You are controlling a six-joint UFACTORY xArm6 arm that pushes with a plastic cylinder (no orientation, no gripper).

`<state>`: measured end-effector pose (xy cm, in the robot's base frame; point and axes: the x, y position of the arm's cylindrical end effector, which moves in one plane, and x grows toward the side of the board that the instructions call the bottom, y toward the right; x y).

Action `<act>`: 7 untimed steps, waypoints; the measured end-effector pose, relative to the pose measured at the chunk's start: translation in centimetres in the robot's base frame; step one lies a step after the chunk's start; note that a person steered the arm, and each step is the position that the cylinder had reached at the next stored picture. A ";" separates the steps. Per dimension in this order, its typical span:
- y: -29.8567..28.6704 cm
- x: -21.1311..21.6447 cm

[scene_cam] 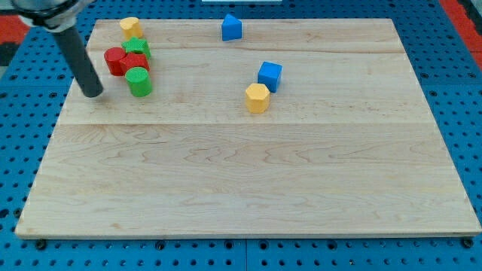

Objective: Move red circle towards the top right

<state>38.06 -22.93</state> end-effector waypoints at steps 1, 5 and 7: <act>-6.7 0.5; 1.4 -6.7; 1.5 -9.2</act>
<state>28.89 -21.40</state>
